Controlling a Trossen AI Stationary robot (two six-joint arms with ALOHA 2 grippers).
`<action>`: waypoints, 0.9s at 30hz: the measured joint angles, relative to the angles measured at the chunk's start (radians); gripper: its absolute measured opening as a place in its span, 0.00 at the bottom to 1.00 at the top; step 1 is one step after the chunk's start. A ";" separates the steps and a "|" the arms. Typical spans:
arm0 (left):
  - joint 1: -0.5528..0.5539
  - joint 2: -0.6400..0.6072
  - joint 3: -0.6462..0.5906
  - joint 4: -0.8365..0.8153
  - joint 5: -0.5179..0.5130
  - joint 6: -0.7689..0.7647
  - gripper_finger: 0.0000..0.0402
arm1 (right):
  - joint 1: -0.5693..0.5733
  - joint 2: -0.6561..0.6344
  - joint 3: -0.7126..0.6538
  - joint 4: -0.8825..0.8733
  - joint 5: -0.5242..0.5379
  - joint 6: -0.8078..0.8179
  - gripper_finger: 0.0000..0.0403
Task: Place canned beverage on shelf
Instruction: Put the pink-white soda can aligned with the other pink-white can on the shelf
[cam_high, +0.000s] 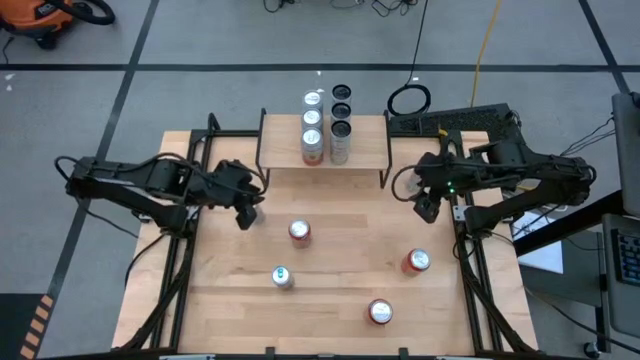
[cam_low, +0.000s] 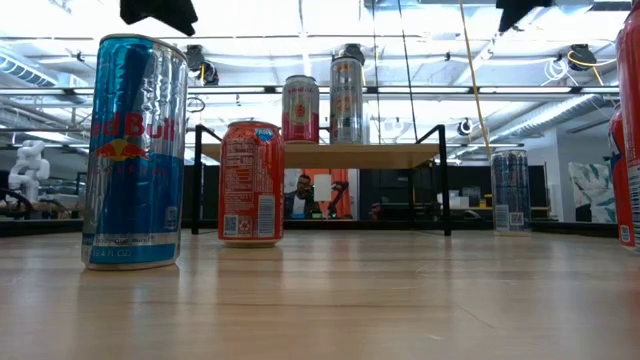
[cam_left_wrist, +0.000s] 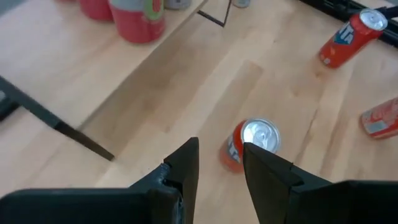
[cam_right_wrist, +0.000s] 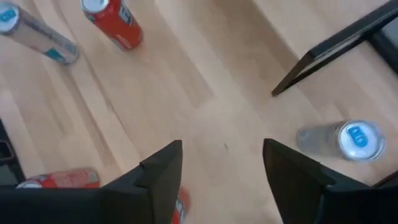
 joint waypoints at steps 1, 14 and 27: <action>0.005 0.000 -0.001 0.020 0.003 0.034 0.31 | -0.005 -0.003 0.000 0.015 0.001 -0.003 0.48; 0.270 0.150 0.000 0.412 0.254 0.553 0.31 | -0.021 0.019 0.000 0.283 0.112 -0.042 0.36; 0.371 0.369 -0.001 0.586 0.237 0.596 0.31 | -0.021 0.016 0.000 0.264 0.114 -0.067 0.36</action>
